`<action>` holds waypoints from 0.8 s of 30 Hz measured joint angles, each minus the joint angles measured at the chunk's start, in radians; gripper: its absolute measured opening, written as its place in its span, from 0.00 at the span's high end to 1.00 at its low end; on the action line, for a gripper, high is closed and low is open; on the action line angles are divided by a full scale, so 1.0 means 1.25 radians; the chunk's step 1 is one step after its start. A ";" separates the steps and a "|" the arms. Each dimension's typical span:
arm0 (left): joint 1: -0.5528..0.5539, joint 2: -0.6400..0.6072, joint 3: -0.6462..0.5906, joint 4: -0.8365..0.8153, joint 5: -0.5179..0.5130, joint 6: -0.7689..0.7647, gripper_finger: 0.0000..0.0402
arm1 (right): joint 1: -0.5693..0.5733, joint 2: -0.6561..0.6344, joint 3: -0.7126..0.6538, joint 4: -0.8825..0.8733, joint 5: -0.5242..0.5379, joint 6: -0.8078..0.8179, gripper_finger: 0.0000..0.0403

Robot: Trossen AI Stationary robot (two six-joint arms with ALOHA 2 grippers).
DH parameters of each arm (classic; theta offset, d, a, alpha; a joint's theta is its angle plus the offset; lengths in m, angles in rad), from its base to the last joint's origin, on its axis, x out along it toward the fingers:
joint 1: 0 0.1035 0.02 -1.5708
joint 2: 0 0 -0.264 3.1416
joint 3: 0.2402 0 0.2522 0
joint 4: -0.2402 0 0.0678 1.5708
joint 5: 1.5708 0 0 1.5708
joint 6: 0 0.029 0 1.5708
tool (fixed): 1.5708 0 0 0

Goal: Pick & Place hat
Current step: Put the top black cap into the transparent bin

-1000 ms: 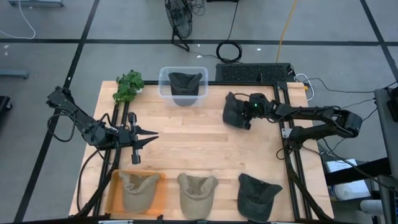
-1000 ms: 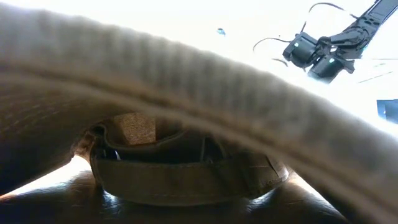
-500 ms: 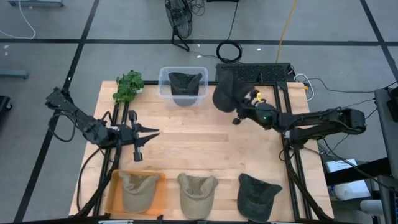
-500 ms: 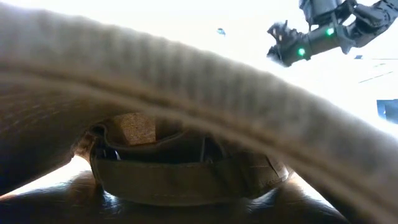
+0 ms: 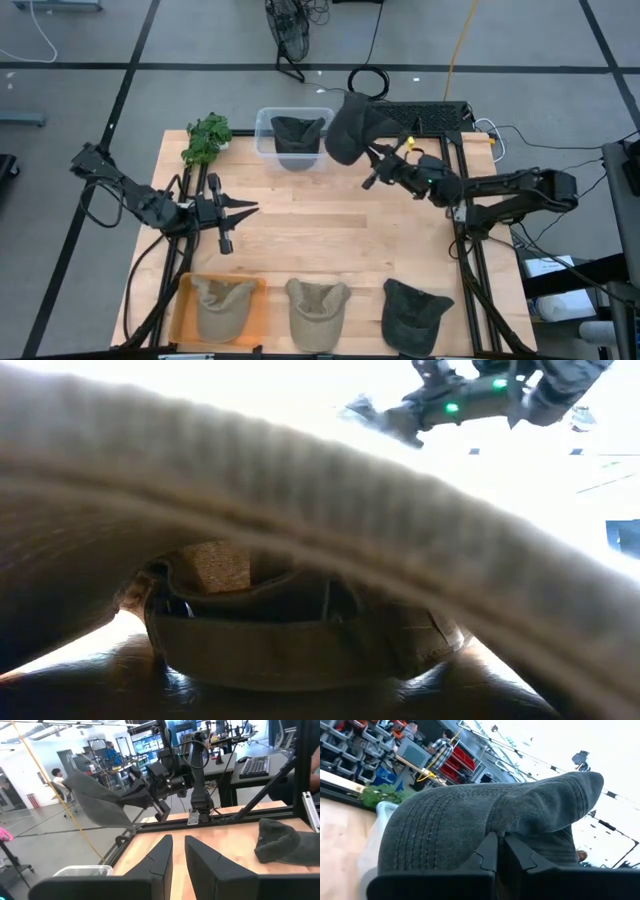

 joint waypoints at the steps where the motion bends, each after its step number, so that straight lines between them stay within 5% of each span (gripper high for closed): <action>1: 0.003 0.000 0.000 0.000 0.000 -0.001 0.84 | 0.000 0.021 0.022 0.000 0.000 -0.011 1.00; 24: 0.004 0.000 0.000 -0.002 0.002 0.001 0.84 | -0.086 0.534 0.538 -0.014 -0.083 -0.160 1.00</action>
